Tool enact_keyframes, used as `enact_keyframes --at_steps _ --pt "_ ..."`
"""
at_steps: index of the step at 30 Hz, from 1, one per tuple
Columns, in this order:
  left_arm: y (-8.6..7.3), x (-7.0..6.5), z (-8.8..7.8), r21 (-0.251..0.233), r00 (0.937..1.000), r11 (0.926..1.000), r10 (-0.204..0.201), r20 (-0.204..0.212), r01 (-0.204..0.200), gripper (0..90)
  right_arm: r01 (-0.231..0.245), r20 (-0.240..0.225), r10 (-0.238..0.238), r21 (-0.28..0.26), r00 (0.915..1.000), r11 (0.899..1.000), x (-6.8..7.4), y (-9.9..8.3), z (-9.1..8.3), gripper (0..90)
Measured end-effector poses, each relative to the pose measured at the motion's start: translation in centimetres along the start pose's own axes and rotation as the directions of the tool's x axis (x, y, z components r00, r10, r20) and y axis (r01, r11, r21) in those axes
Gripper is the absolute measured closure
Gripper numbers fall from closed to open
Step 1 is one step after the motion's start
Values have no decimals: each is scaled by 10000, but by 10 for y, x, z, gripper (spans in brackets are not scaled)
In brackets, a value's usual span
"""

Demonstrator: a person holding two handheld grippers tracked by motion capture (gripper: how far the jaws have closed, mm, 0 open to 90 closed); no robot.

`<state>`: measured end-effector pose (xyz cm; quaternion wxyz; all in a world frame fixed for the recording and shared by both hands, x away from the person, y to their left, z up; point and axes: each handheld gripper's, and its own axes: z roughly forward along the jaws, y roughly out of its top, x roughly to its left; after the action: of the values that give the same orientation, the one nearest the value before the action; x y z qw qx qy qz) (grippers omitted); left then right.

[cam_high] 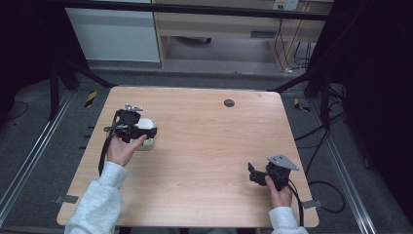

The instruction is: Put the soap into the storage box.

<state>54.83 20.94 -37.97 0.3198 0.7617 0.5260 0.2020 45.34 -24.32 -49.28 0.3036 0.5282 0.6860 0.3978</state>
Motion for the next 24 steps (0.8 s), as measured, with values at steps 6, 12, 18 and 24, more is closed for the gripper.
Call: enact_keyframes --at_steps 6,12,18,24 --pt "4 7 5 -34 9998 9998 -177 -95 176 243 -5 10 5 -8 10000 10000 0 0 0 32" --pt "5 14 14 40 9993 9994 -352 -159 352 243 -11 16 11 -4 10000 10000 0 0 0 32" --pt "5 20 24 191 9982 9983 -553 -218 557 243 -40 12 40 -4 10000 10000 0 0 0 32" --pt "5 24 32 287 9974 9975 -641 -320 650 243 -49 6 49 7 10000 10000 0 0 -1 32"
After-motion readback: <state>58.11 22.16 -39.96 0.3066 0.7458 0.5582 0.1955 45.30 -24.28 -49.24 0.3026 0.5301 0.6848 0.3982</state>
